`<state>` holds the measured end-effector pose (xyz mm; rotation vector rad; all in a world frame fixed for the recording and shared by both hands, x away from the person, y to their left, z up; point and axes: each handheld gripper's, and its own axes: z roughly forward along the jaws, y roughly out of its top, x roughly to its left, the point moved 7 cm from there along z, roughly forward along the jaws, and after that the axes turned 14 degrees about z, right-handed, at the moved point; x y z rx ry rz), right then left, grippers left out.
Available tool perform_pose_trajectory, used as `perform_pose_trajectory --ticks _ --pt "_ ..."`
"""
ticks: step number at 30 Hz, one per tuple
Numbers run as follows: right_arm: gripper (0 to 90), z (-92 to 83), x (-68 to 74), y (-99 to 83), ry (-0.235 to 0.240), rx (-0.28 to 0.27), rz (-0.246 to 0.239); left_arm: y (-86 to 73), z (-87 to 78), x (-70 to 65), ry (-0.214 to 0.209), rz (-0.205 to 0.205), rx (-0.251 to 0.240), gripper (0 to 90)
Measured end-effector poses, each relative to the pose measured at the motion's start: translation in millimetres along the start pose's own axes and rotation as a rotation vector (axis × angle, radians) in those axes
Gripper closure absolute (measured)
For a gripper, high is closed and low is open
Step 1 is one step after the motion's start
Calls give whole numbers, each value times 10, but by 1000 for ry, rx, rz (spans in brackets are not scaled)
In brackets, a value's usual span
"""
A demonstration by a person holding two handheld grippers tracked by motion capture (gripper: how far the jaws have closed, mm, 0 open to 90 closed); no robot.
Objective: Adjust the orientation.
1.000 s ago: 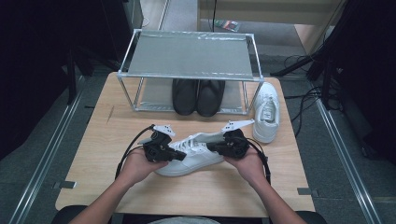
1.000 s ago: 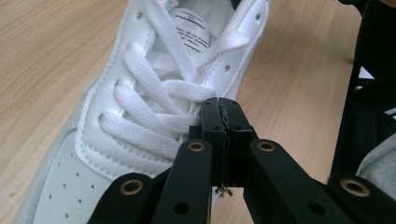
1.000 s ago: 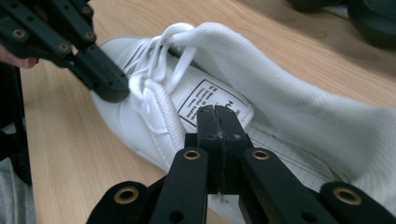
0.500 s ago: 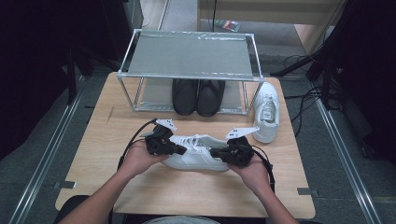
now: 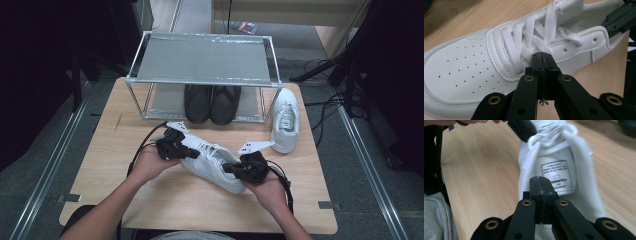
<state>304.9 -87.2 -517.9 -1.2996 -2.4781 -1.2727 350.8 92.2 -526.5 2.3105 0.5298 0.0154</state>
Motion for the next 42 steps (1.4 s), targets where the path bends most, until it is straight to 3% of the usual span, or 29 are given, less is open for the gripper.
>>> perform_pose_trajectory --ticks 10,15,21,28,34,42 --pt "900 -119 -180 199 -1 -55 13 -56 -178 -157 30 14 -27 900" --pt "900 -124 -275 334 2 -75 7 -171 -193 -190 43 -14 -16 900" --pt "900 -39 -363 406 -8 -62 7 -260 -190 -196 49 -37 2 900" --pt "900 104 -477 376 -43 0 20 -331 -69 -139 46 -65 30 900" --pt "900 125 -471 358 -40 -4 27 -330 11 -64 30 -84 28 900" --pt "900 113 -439 311 -36 -19 42 -320 18 -33 15 -59 40 900"
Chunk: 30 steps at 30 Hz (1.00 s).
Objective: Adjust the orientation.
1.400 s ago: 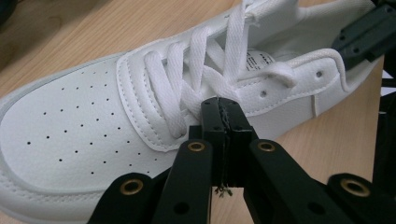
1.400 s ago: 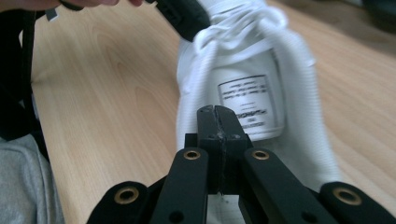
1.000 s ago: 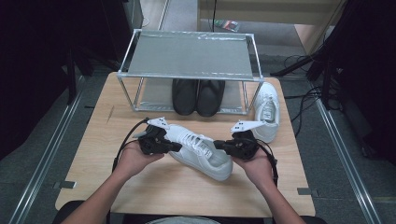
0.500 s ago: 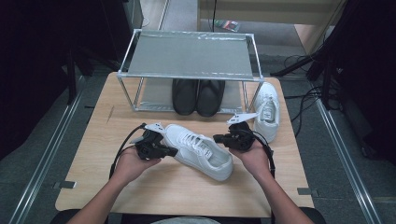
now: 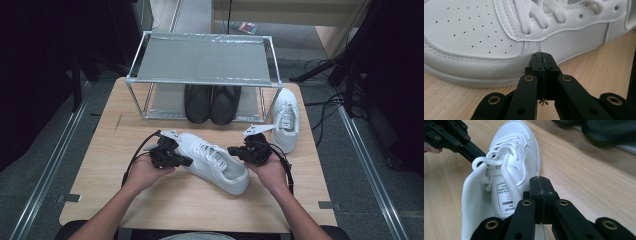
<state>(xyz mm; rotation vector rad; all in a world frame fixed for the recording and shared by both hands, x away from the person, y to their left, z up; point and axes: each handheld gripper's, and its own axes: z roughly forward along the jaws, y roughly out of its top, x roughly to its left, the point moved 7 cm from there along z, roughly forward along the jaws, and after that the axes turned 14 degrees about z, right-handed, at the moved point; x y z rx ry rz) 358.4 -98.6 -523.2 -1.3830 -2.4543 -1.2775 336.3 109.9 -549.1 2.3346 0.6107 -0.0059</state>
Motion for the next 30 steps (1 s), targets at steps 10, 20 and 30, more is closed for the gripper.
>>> perform_pose_trajectory --ticks 10,20,30 --pt "900 -49 95 -119 4 4 4 59 24 112 8 -14 -12 897" --pt "900 -91 175 -251 -5 1 21 136 64 197 -8 -12 -1 892" --pt "880 -133 174 -285 -26 -24 40 145 36 232 -46 -29 1 873"
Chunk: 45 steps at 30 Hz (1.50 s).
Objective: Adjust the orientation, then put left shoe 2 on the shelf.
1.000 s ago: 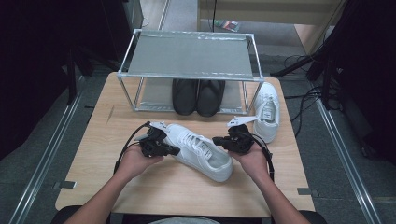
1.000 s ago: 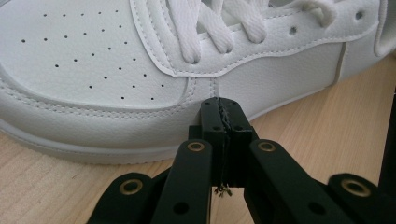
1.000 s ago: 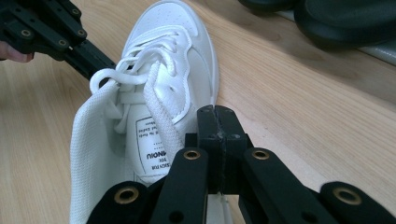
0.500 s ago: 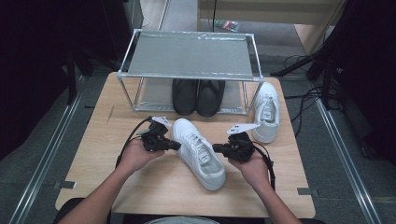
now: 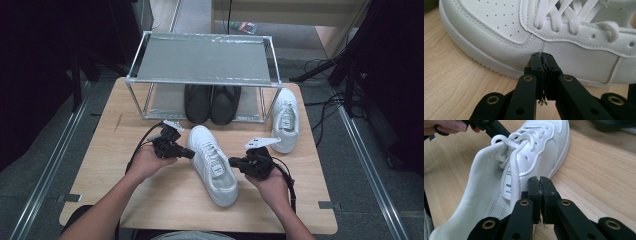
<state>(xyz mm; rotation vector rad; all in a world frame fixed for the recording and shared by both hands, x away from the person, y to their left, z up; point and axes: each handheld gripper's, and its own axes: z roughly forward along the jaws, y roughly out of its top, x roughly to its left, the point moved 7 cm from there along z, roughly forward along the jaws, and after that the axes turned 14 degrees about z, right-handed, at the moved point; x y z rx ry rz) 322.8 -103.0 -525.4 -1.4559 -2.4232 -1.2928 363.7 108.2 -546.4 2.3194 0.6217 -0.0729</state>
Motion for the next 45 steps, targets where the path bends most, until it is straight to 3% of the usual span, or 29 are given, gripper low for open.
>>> perform_pose_trajectory --ticks 3,9,18,29,45 --pt "869 -39 11 17 6 -20 3 11 -41 -10 -1 15 -8 850" --pt "764 -171 84 51 14 -78 1 54 -161 -58 -10 43 -48 765" --pt "671 -242 165 -3 17 -98 9 91 -283 -105 2 60 -92 670" --pt "605 -69 218 -34 18 -80 18 62 -336 -49 28 57 -109 624" --pt "607 246 158 -32 -34 -42 7 -46 -422 -49 65 31 -122 570"
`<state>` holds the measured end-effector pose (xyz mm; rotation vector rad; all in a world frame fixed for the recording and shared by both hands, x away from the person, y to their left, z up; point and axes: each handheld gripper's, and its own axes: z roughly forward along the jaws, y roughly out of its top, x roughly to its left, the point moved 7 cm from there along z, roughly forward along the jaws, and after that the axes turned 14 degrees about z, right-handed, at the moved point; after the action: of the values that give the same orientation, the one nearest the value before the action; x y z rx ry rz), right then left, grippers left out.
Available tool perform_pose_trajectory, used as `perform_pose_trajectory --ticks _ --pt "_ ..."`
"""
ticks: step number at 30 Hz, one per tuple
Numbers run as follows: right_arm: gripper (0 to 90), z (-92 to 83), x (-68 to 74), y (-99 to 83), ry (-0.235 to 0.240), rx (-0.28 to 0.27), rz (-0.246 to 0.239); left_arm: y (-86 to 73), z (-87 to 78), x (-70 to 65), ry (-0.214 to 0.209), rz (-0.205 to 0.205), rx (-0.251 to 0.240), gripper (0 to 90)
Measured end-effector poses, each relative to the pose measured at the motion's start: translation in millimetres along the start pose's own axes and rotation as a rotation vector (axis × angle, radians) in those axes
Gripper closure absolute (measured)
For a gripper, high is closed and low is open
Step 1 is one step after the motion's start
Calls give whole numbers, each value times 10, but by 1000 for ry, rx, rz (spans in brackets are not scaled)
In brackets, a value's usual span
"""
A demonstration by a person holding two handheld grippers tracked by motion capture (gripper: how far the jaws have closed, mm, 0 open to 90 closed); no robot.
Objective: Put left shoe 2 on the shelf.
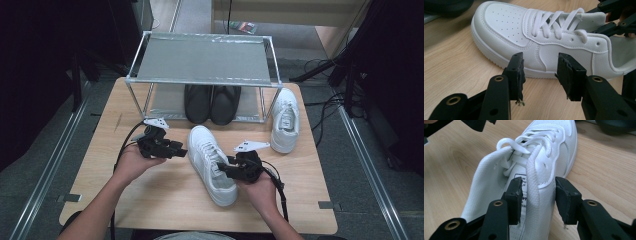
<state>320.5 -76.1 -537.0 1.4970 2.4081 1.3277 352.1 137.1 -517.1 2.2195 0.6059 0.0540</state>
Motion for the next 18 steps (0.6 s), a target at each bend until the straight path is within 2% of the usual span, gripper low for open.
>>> perform_pose_trajectory --ticks 5,18 --pt "623 63 -30 24 7 -1 17 -43 -35 1 12 -7 1 569" --pt "658 172 -44 108 -4 -37 8 -180 -156 -16 37 -35 -4 570"
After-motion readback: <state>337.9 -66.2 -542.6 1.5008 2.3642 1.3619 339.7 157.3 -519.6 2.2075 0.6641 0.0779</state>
